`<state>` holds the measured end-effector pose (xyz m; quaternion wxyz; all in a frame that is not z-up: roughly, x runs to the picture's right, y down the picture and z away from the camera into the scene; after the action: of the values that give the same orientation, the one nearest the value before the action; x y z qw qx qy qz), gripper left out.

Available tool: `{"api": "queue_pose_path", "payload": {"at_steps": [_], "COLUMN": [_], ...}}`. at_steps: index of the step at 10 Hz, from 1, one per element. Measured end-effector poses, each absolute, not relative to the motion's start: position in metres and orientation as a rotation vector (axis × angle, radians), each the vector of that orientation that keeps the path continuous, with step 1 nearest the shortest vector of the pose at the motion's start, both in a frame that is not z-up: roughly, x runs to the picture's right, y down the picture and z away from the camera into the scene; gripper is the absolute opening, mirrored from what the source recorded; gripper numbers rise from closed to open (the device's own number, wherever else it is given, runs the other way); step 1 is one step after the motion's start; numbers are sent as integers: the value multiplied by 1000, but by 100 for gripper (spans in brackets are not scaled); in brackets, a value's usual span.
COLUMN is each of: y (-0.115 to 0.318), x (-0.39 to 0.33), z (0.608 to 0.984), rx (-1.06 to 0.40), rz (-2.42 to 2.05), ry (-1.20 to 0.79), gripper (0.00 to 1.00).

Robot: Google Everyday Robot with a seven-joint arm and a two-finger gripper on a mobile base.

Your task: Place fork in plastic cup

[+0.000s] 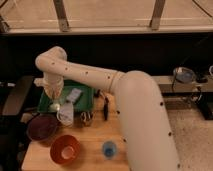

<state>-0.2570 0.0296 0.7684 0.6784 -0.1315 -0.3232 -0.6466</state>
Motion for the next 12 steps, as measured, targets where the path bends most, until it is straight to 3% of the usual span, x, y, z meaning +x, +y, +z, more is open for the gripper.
{"api": "queue_pose_path", "payload": {"at_steps": [7, 12], "y": [-5, 37], "x": [-135, -43], "z": [697, 652], "rx": [-320, -472], "rz": [-1204, -1032], "ry": [-641, -583], "gripper": [0, 0]}}
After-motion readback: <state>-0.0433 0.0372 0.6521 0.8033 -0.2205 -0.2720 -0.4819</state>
